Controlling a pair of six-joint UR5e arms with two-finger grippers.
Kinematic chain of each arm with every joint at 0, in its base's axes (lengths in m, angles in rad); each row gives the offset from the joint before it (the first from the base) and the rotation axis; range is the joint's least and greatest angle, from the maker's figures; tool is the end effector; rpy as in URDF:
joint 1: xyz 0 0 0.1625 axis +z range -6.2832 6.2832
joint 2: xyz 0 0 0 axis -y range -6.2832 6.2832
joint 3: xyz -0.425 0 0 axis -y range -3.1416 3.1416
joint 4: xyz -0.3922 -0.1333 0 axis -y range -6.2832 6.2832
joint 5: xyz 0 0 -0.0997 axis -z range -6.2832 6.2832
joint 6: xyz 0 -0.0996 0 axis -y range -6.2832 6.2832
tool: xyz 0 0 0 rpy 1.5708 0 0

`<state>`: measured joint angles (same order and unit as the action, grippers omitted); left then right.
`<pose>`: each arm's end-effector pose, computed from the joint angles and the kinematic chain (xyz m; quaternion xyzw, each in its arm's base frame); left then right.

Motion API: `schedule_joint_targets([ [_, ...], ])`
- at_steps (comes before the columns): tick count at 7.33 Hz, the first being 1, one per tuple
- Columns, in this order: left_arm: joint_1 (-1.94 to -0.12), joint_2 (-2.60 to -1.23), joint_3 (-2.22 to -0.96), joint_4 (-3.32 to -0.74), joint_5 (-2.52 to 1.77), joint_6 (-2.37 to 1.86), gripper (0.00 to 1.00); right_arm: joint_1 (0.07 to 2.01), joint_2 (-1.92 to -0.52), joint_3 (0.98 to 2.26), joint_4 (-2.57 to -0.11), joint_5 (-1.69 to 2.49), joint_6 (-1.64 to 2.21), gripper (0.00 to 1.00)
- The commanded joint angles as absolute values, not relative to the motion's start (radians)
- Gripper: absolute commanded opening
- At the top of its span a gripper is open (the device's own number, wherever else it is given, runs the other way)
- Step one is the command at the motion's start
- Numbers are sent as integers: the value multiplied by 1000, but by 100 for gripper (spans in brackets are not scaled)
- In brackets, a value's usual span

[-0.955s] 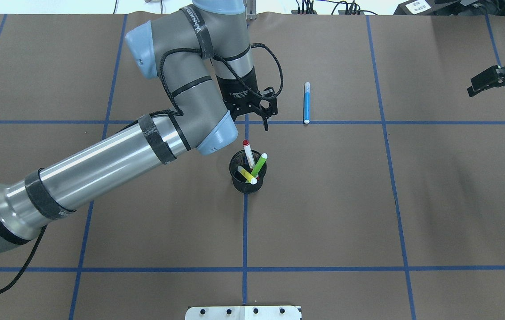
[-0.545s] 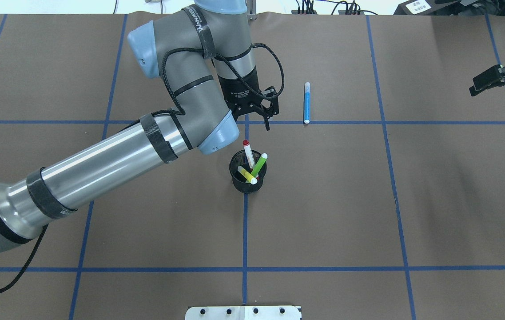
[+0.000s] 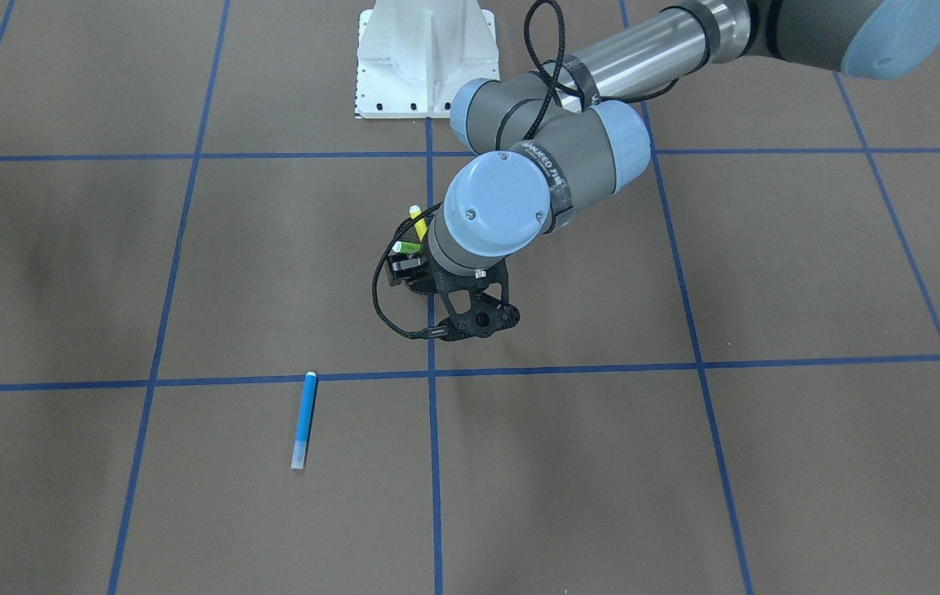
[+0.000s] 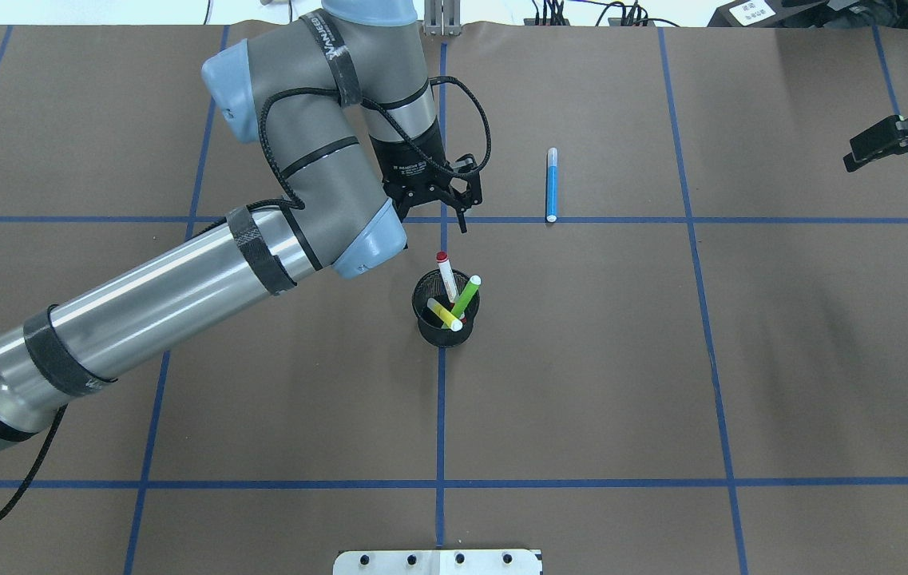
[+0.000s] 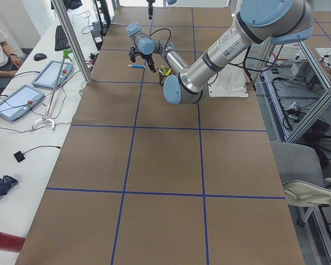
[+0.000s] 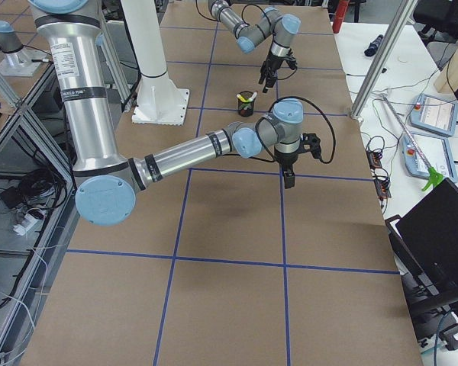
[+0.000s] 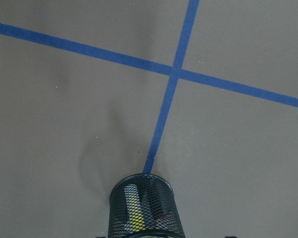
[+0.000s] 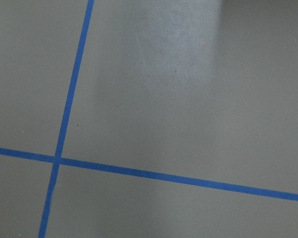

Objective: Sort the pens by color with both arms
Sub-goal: 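Move the left gripper over the pen cup while the right gripper withdraws, then lower the left gripper and grasp the red-capped white marker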

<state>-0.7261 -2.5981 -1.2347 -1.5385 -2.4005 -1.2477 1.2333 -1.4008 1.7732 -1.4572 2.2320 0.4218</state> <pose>0.5480 -0.5666 0.1244 -0.1818 0.4473 -0.0456 0.8745 -0.1181 -0.5543 0.4616 0.0946 -0.3770 -0.0393 0.9205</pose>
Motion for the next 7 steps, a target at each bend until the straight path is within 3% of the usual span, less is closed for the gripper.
schedule_joint_targets([
  [1, -719, -2595, -1238, -1539, -2402, -1252, 71, 1233, -1402, 1773, -1457, 2232, 420, 98],
  [7, -680, -2594, -1236, -1537, -2401, -1259, 58, 1233, -1402, 1773, -1457, 2232, 420, 98],
])
